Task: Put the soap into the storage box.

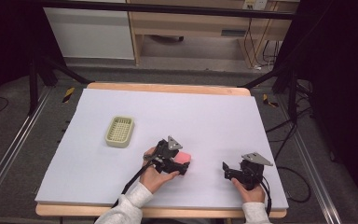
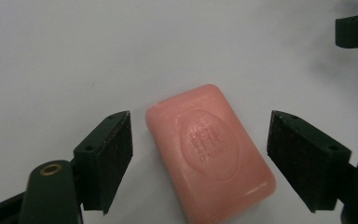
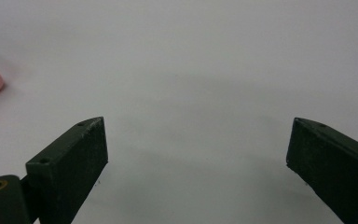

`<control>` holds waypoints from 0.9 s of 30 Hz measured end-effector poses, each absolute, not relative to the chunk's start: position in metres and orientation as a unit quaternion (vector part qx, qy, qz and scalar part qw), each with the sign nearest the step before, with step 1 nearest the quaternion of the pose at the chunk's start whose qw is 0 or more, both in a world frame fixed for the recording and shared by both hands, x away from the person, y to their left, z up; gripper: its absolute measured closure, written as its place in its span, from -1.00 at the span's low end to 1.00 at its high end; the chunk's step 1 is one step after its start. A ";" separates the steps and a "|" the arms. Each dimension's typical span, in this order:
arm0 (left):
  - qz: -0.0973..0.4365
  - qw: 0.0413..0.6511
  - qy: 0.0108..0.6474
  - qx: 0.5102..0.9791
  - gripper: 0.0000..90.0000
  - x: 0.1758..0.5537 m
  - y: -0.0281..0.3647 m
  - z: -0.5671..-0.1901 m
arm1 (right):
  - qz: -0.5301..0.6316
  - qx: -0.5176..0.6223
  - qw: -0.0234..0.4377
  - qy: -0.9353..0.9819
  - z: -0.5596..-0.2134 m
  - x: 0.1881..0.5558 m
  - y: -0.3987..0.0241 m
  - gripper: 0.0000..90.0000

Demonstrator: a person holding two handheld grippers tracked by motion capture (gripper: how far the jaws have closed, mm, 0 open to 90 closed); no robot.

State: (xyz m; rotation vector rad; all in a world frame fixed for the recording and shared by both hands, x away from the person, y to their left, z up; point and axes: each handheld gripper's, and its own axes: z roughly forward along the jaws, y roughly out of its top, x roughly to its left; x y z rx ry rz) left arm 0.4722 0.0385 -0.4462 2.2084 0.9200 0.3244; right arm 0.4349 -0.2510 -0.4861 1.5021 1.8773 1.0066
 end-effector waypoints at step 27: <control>0.117 0.326 0.380 0.858 -0.50 0.476 0.024 -0.464 | 0.368 0.552 0.268 0.698 -0.486 0.435 -0.250 -0.88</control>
